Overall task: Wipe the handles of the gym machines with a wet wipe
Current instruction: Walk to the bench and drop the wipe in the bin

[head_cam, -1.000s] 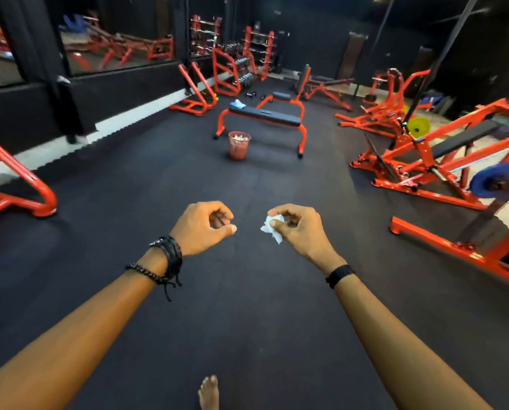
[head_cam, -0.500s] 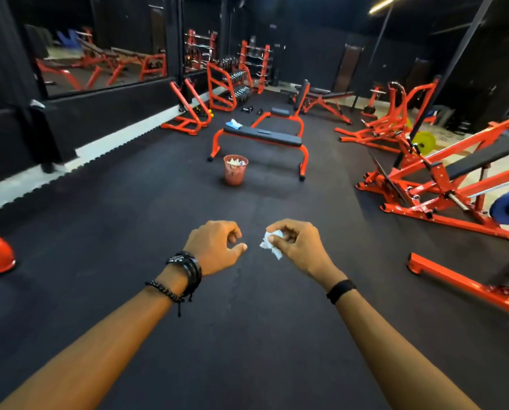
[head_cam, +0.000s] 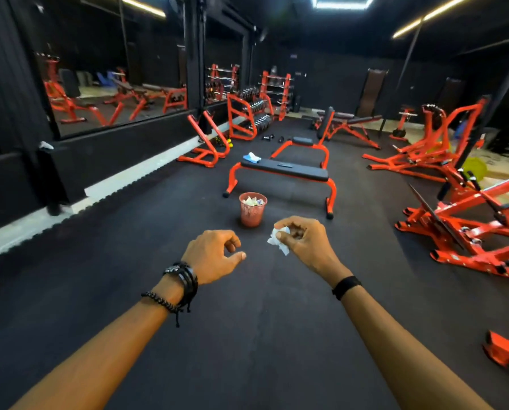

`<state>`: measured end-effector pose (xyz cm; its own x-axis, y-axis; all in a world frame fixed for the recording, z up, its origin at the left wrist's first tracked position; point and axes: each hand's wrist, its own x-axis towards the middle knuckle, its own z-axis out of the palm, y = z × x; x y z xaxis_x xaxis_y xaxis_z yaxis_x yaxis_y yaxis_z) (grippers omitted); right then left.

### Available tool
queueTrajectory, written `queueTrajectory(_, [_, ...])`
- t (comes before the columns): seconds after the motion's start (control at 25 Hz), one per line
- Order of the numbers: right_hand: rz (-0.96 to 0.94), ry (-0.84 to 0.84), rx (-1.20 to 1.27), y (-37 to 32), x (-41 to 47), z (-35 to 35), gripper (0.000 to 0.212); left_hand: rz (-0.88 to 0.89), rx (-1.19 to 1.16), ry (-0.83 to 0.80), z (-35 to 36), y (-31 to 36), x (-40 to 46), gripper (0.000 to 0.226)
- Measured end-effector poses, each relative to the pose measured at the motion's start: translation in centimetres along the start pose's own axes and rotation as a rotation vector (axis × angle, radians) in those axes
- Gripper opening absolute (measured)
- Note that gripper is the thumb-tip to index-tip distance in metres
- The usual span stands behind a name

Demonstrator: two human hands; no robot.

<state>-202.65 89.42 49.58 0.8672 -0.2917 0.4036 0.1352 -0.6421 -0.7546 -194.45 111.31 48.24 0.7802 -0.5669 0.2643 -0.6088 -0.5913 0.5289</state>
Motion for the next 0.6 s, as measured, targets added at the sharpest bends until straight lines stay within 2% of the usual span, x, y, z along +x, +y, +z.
queueTrajectory(0.24, [-0.010,-0.040,0.046,6.4,18.3,3.4,0.007,-0.086,-0.144,0.117,1.1,-6.3,16.2,0.015])
queueTrajectory(0.36, [-0.040,-0.017,0.036,11.0,26.7,5.4,0.008,-0.063,-0.178,0.146,2.4,-10.9,25.8,0.013])
queueTrajectory(0.6, [-0.019,0.046,-0.014,16.7,45.0,7.9,0.022,-0.002,-0.199,0.094,2.9,-16.3,45.3,0.015])
